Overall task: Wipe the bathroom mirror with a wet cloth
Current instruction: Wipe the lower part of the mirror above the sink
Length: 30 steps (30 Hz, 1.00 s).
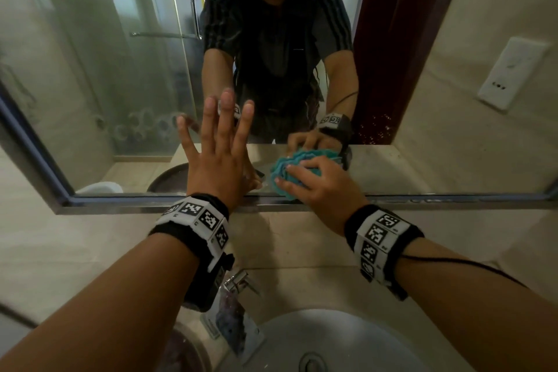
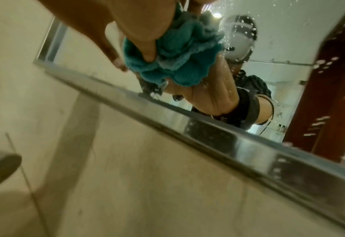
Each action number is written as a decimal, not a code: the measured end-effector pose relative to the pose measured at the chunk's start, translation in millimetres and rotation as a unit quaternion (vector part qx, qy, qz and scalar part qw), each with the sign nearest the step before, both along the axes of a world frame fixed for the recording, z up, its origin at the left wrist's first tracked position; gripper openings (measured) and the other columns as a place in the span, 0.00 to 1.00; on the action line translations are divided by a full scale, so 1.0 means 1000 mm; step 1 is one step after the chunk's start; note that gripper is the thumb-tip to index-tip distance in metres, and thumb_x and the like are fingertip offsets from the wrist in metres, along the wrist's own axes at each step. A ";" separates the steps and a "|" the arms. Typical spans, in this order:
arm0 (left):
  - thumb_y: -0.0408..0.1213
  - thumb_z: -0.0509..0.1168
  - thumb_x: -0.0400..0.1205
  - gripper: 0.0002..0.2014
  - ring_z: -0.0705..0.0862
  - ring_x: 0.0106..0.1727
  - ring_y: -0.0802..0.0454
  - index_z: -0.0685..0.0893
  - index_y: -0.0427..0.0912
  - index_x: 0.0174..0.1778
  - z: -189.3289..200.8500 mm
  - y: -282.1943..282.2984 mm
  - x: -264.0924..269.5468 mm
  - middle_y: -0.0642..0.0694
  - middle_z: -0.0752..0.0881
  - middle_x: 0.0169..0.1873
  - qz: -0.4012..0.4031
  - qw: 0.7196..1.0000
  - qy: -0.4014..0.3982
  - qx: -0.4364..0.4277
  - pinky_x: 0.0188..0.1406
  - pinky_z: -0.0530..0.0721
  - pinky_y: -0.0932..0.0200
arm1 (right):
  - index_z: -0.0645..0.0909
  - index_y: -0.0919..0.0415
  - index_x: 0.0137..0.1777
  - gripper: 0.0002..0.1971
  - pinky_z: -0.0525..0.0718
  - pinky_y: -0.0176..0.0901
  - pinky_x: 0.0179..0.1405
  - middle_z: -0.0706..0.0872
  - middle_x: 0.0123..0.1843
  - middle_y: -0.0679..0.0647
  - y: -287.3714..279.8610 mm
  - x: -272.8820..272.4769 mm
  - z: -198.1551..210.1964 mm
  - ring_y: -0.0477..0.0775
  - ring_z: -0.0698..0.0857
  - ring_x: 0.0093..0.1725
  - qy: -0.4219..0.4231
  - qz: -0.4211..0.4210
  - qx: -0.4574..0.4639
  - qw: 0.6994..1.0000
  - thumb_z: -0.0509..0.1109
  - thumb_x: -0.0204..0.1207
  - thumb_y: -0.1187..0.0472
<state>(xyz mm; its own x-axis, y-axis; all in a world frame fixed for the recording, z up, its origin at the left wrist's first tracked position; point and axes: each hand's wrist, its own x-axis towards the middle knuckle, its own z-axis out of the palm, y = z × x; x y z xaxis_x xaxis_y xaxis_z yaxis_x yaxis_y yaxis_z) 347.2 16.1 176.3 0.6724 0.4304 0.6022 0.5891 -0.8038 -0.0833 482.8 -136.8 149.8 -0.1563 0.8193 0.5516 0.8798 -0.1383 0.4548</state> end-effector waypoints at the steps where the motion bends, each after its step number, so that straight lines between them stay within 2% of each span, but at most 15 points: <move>1: 0.65 0.71 0.65 0.66 0.19 0.75 0.44 0.24 0.47 0.78 -0.001 0.000 0.000 0.44 0.17 0.73 -0.001 1.000 -0.004 0.004 0.71 0.35 0.28 | 0.86 0.57 0.59 0.24 0.85 0.54 0.41 0.87 0.56 0.60 -0.004 0.001 0.006 0.63 0.85 0.47 0.006 -0.003 -0.016 1.000 0.82 0.60 0.63; 3: 0.64 0.72 0.64 0.67 0.19 0.75 0.44 0.24 0.47 0.78 -0.001 0.000 0.000 0.44 0.18 0.73 -0.001 1.000 -0.005 0.005 0.71 0.35 0.28 | 0.83 0.57 0.62 0.23 0.85 0.55 0.43 0.84 0.59 0.62 -0.002 0.001 0.030 0.63 0.82 0.50 0.032 -0.004 0.026 0.999 0.78 0.66 0.61; 6: 0.68 0.71 0.63 0.68 0.20 0.75 0.43 0.24 0.46 0.78 -0.003 0.001 -0.001 0.43 0.18 0.74 0.006 1.000 0.000 0.002 0.71 0.37 0.27 | 0.81 0.58 0.66 0.20 0.82 0.54 0.49 0.81 0.62 0.63 0.008 0.000 0.076 0.60 0.71 0.56 0.098 0.005 0.183 0.978 0.66 0.74 0.59; 9: 0.69 0.71 0.62 0.70 0.17 0.73 0.44 0.21 0.47 0.76 -0.003 0.002 -0.001 0.43 0.15 0.72 0.007 1.000 0.012 -0.004 0.72 0.36 0.27 | 0.81 0.58 0.67 0.19 0.82 0.53 0.52 0.82 0.61 0.62 0.019 -0.004 0.068 0.59 0.70 0.55 0.115 -0.009 0.248 0.962 0.68 0.75 0.60; 10: 0.70 0.71 0.62 0.70 0.17 0.73 0.44 0.20 0.47 0.75 -0.003 0.002 -0.001 0.44 0.15 0.71 0.004 1.000 0.012 -0.005 0.72 0.36 0.27 | 0.81 0.58 0.66 0.20 0.83 0.54 0.49 0.83 0.59 0.62 0.020 -0.004 0.048 0.60 0.72 0.53 0.093 -0.012 0.223 0.970 0.72 0.73 0.61; 12: 0.70 0.69 0.63 0.69 0.17 0.73 0.44 0.19 0.47 0.75 -0.002 0.003 0.000 0.44 0.15 0.71 0.000 1.000 0.009 -0.003 0.72 0.35 0.27 | 0.84 0.56 0.61 0.25 0.85 0.53 0.39 0.85 0.55 0.61 0.011 -0.006 0.003 0.62 0.79 0.45 0.035 -0.013 0.090 0.995 0.82 0.62 0.63; 13: 0.71 0.69 0.63 0.69 0.17 0.73 0.44 0.20 0.47 0.75 -0.002 0.003 0.000 0.44 0.16 0.72 -0.001 1.000 0.005 -0.005 0.72 0.34 0.28 | 0.86 0.55 0.58 0.28 0.85 0.51 0.35 0.86 0.52 0.59 0.002 -0.006 -0.013 0.61 0.82 0.41 0.025 -0.021 0.015 0.999 0.86 0.54 0.63; 15: 0.70 0.70 0.62 0.69 0.18 0.74 0.43 0.21 0.47 0.76 -0.003 0.003 0.000 0.44 0.17 0.72 -0.001 1.000 0.002 -0.007 0.72 0.34 0.28 | 0.88 0.52 0.55 0.32 0.85 0.49 0.31 0.87 0.49 0.57 -0.011 -0.001 -0.023 0.59 0.84 0.37 0.039 -0.040 -0.047 0.997 0.89 0.45 0.60; 18: 0.69 0.72 0.61 0.71 0.17 0.73 0.44 0.20 0.48 0.76 -0.001 0.001 -0.001 0.44 0.16 0.72 0.001 1.000 0.013 -0.019 0.72 0.34 0.28 | 0.87 0.54 0.57 0.30 0.86 0.52 0.32 0.87 0.52 0.60 -0.012 0.002 0.001 0.63 0.83 0.39 0.052 -0.049 -0.017 0.997 0.87 0.51 0.60; 20: 0.70 0.72 0.61 0.71 0.16 0.72 0.44 0.19 0.48 0.75 0.000 0.000 -0.002 0.44 0.14 0.70 0.004 0.999 0.021 -0.023 0.72 0.34 0.28 | 0.83 0.57 0.62 0.24 0.85 0.54 0.38 0.85 0.55 0.62 -0.004 0.003 0.032 0.65 0.81 0.44 0.036 -0.038 0.060 0.997 0.80 0.63 0.61; 22: 0.70 0.71 0.61 0.71 0.15 0.71 0.44 0.17 0.48 0.74 0.001 -0.002 -0.003 0.44 0.13 0.70 0.009 0.999 0.025 -0.028 0.72 0.33 0.28 | 0.81 0.58 0.65 0.19 0.83 0.52 0.45 0.84 0.57 0.63 0.003 0.005 0.062 0.63 0.76 0.50 0.050 -0.021 0.165 0.985 0.70 0.73 0.60; 24: 0.70 0.70 0.62 0.71 0.13 0.70 0.44 0.16 0.48 0.73 0.001 -0.003 -0.003 0.44 0.12 0.68 0.013 0.999 0.027 -0.030 0.71 0.33 0.28 | 0.81 0.59 0.66 0.17 0.80 0.48 0.50 0.83 0.57 0.63 0.007 0.006 0.072 0.60 0.71 0.53 0.097 -0.009 0.248 0.964 0.67 0.77 0.61; 25: 0.71 0.70 0.62 0.71 0.13 0.70 0.44 0.15 0.48 0.72 0.002 -0.004 -0.003 0.44 0.12 0.68 0.014 0.999 0.027 -0.032 0.71 0.32 0.28 | 0.82 0.59 0.65 0.17 0.81 0.49 0.50 0.83 0.57 0.63 0.009 0.004 0.066 0.60 0.70 0.54 0.101 -0.014 0.257 0.961 0.68 0.76 0.61; 28: 0.71 0.70 0.63 0.71 0.20 0.75 0.39 0.14 0.47 0.71 0.002 -0.004 -0.002 0.43 0.10 0.66 0.008 0.999 0.030 -0.034 0.71 0.33 0.28 | 0.84 0.58 0.62 0.22 0.84 0.53 0.41 0.85 0.53 0.62 0.007 0.000 0.015 0.62 0.75 0.49 0.042 -0.038 0.150 0.987 0.78 0.66 0.61; 30: 0.70 0.70 0.63 0.71 0.28 0.77 0.37 0.14 0.47 0.71 0.002 -0.005 -0.001 0.43 0.11 0.67 0.003 0.999 0.025 -0.032 0.71 0.34 0.27 | 0.86 0.54 0.58 0.28 0.85 0.50 0.35 0.86 0.50 0.58 -0.003 0.000 -0.021 0.61 0.80 0.43 0.043 -0.048 0.042 0.997 0.86 0.55 0.61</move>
